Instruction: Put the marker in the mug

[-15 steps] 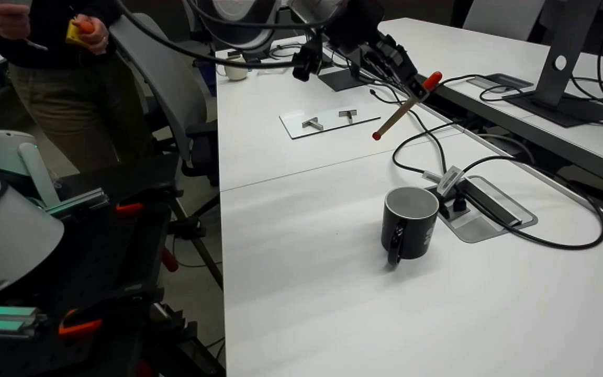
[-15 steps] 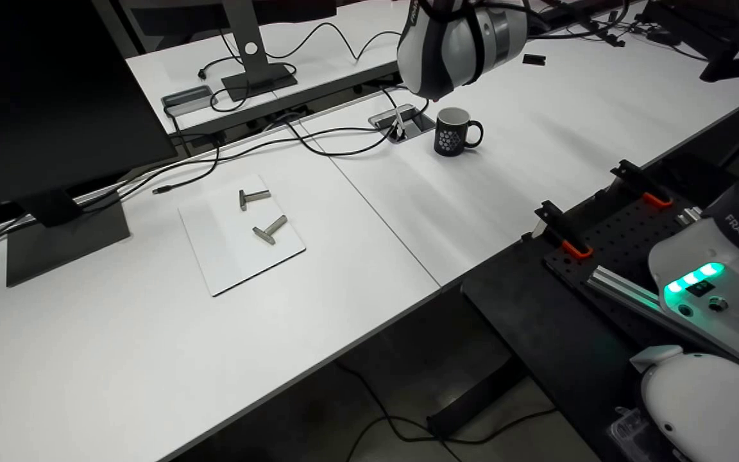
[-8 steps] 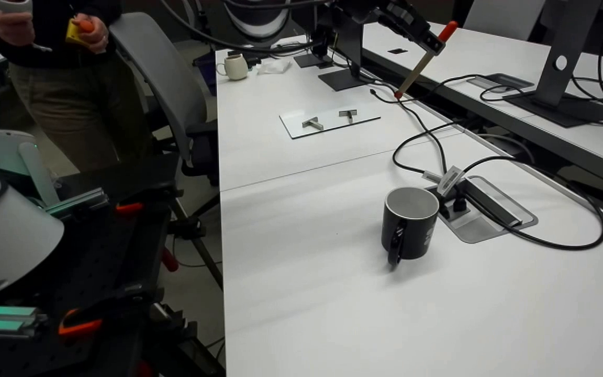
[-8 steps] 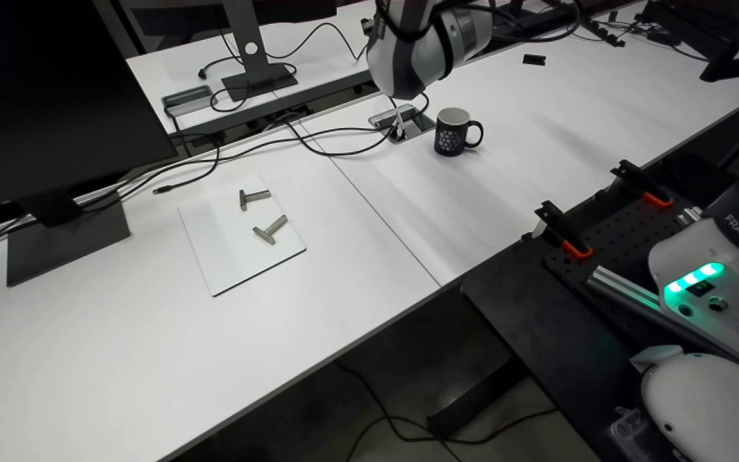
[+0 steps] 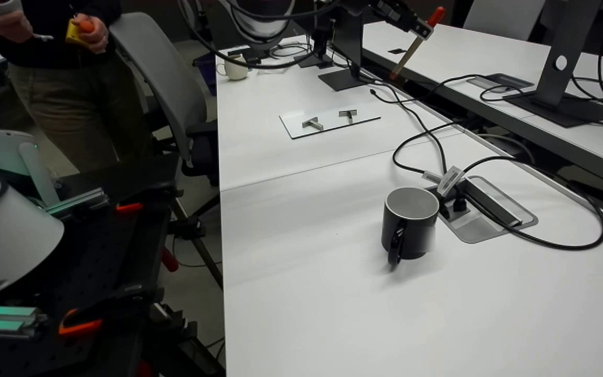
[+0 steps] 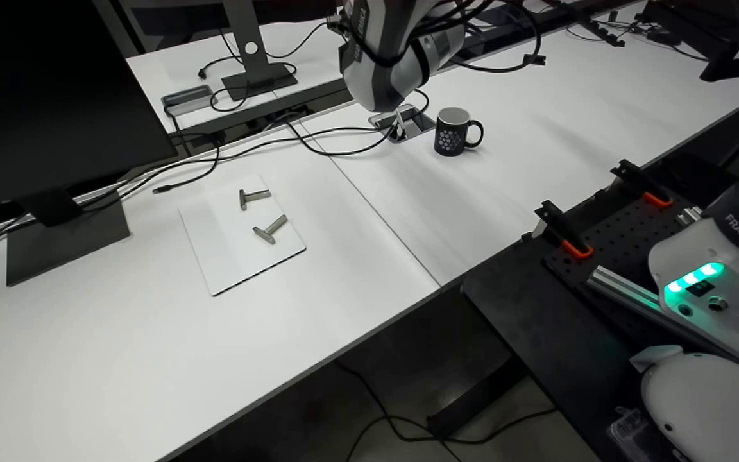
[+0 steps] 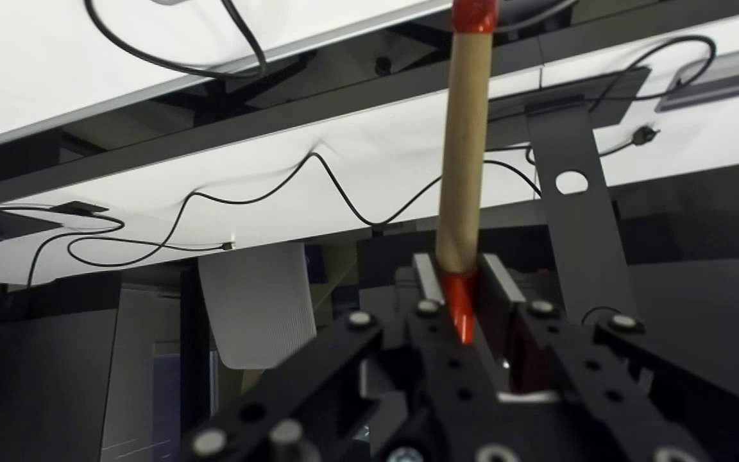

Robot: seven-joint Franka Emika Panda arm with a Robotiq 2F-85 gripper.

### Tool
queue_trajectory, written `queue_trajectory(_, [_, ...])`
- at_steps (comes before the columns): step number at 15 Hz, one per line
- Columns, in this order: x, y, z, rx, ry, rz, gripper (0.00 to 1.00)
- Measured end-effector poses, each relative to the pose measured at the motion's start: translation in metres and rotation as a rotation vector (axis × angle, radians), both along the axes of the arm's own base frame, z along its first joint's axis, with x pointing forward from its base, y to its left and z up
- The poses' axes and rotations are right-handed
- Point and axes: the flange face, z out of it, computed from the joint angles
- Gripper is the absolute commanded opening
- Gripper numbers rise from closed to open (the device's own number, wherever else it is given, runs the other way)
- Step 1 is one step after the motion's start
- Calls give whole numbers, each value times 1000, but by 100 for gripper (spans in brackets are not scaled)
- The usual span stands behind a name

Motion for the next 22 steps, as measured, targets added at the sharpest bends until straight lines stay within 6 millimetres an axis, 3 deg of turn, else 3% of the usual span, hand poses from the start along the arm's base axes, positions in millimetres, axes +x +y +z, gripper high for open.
queue_trajectory(3, [5,8,9,77,-47,-39,7])
queue_trajectory(11, [-1,-15,-7,58,-25,-84,7])
queue_trajectory(12, [-1,-15,-8,39,-16,-71,29])
queue_trajectory(15, [-3,-16,-11,36,-12,-76,29])
queue_trajectory(16, [-3,-16,-12,35,-11,-74,7])
queue_trajectory(20, [-5,-19,-16,51,-10,-98,7])
queue_trajectory(22, [-8,-30,-21,73,-9,-143,7])
